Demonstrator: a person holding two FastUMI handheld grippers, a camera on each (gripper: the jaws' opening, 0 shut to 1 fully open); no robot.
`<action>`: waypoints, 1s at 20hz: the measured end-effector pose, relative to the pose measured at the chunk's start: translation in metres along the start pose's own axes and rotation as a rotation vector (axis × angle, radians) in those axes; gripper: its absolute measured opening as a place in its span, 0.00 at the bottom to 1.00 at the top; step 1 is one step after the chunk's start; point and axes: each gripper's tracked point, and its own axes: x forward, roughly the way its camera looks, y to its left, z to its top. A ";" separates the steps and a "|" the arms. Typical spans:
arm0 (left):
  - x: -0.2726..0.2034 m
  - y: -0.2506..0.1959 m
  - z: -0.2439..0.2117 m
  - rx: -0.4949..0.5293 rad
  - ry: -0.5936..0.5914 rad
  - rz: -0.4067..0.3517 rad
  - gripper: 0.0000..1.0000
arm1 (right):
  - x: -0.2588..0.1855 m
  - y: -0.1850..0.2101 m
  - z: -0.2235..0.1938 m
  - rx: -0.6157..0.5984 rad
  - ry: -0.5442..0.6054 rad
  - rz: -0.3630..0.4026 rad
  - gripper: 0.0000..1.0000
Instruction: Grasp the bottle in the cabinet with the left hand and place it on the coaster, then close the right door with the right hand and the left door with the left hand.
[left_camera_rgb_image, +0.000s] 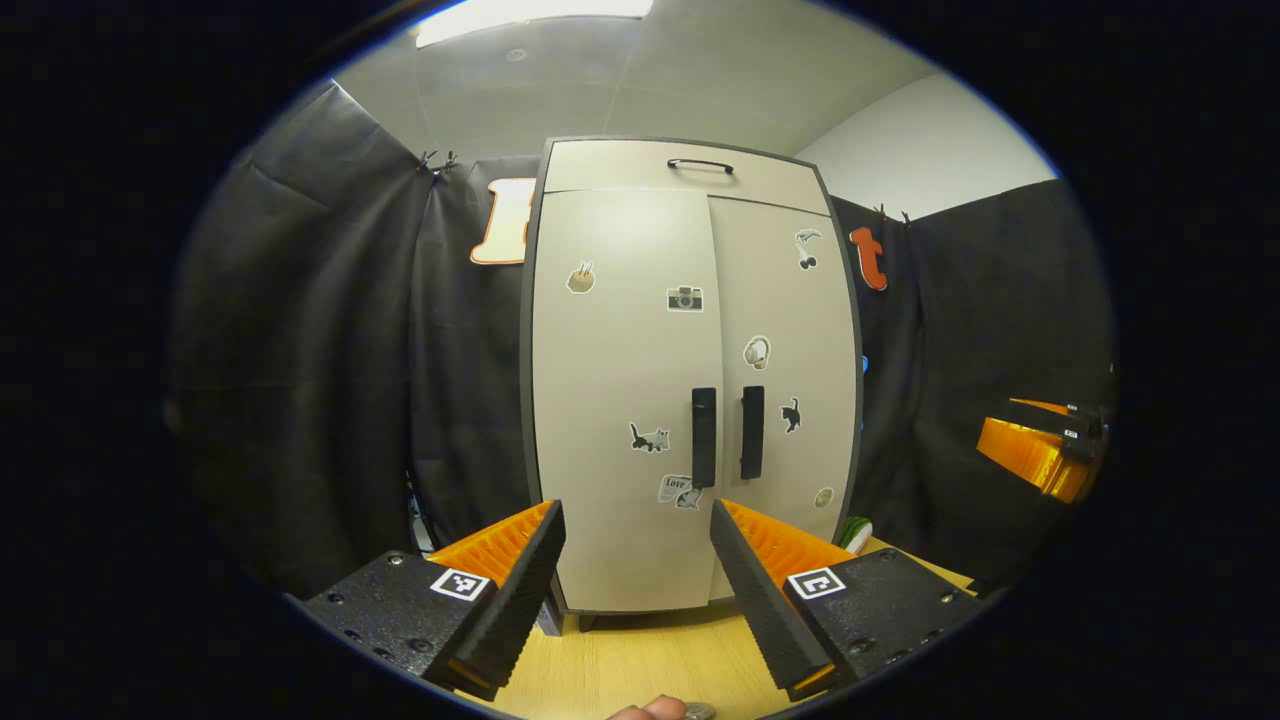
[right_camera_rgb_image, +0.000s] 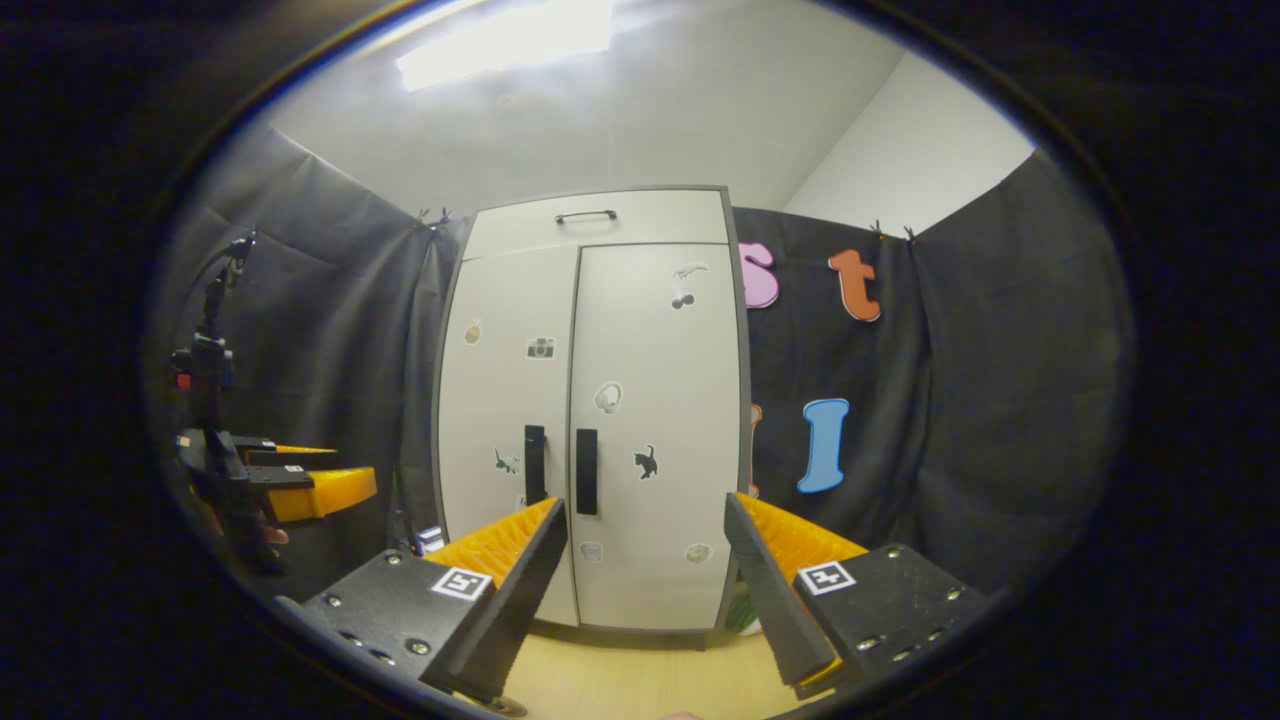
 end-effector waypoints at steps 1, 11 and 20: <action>0.001 0.001 -0.005 0.007 0.006 0.003 0.93 | 0.000 -0.001 0.000 -0.002 0.000 -0.001 0.96; 0.026 -0.021 -0.021 -0.056 0.015 -0.077 0.93 | -0.010 -0.027 -0.011 -0.037 0.001 -0.068 0.96; 0.052 -0.035 -0.024 0.033 -0.005 -0.116 0.93 | -0.005 -0.049 -0.007 -0.050 -0.016 -0.128 0.95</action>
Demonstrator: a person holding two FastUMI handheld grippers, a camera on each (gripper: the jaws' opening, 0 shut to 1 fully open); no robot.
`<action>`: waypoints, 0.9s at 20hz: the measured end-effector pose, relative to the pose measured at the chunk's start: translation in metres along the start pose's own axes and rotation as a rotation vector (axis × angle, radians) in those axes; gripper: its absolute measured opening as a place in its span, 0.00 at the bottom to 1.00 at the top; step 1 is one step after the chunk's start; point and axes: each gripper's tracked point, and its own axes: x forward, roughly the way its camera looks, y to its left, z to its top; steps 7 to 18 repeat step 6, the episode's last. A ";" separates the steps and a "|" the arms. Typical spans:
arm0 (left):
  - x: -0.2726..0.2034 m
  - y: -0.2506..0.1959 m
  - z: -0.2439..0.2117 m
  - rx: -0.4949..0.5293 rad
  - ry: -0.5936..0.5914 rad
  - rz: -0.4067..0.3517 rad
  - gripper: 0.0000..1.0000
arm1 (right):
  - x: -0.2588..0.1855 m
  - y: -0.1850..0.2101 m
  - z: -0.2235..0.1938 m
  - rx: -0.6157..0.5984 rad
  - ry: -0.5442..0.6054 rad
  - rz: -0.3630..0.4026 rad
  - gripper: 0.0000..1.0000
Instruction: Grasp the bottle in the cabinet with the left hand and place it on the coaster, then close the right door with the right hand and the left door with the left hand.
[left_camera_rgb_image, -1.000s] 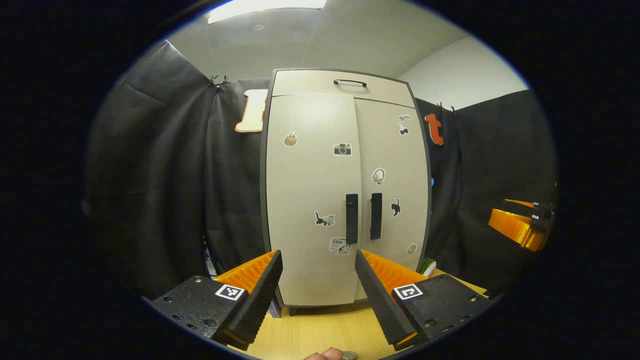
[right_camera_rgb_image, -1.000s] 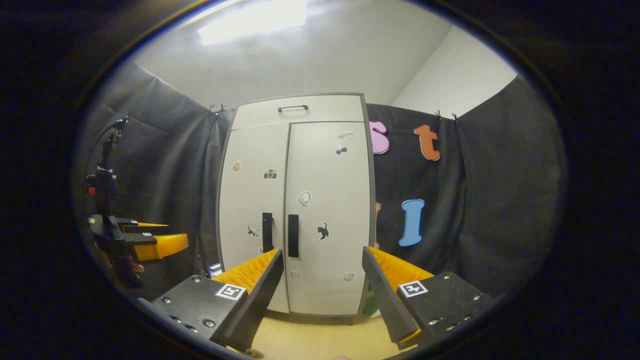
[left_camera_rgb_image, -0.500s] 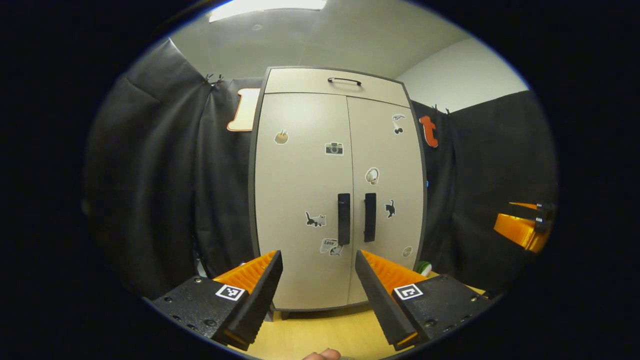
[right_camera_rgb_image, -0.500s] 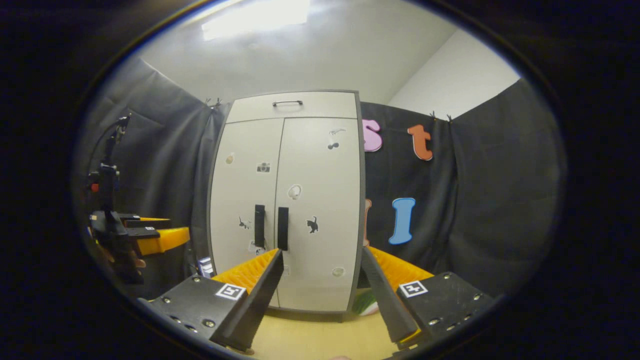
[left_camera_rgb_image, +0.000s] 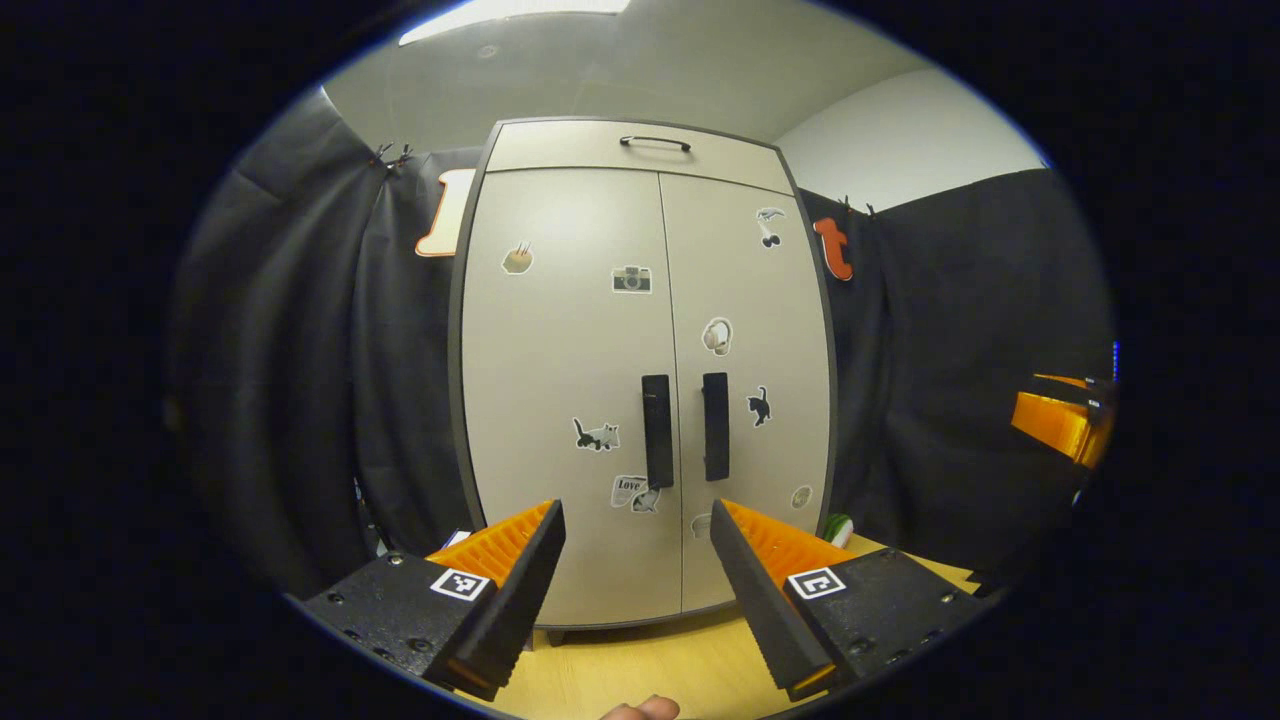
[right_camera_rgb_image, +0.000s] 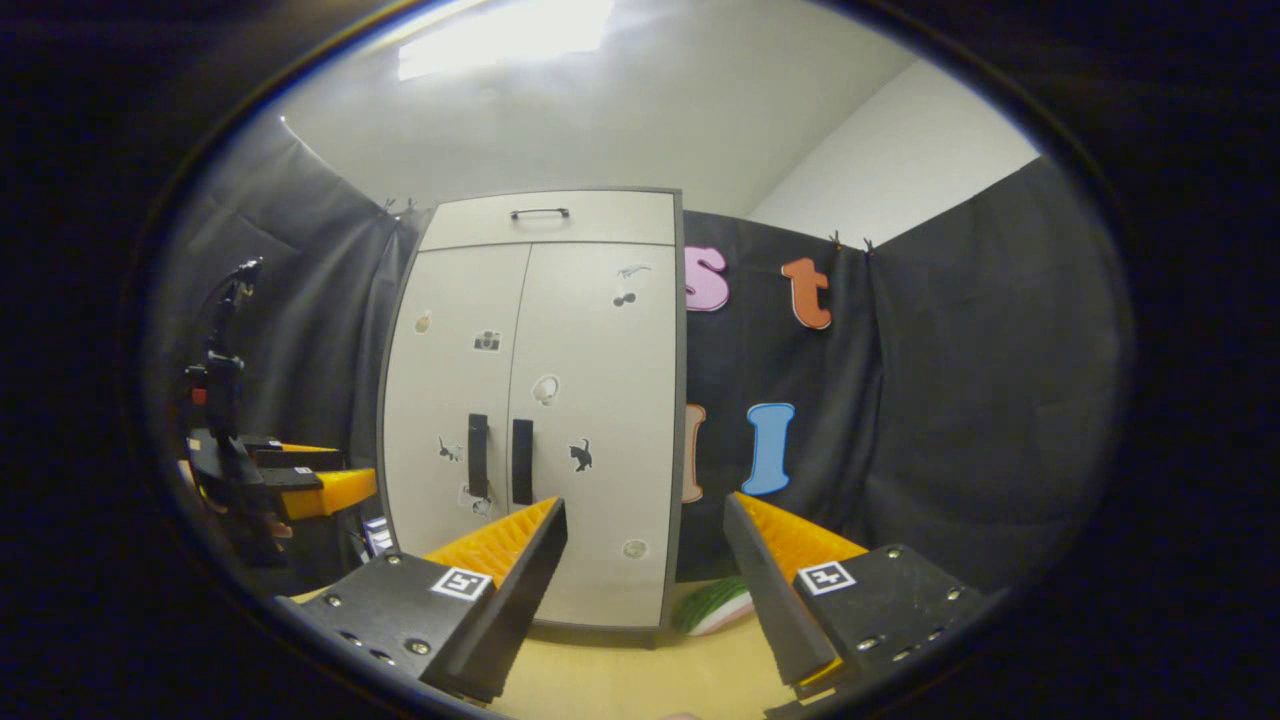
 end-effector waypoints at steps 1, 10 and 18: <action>0.003 -0.002 -0.002 0.003 0.004 -0.007 0.93 | 0.003 0.001 -0.001 -0.002 0.000 0.002 0.95; 0.016 0.001 -0.009 0.018 0.017 -0.020 0.93 | 0.018 0.010 -0.003 0.006 -0.007 0.005 0.95; 0.016 0.001 -0.009 0.018 0.017 -0.020 0.93 | 0.018 0.010 -0.003 0.006 -0.007 0.005 0.95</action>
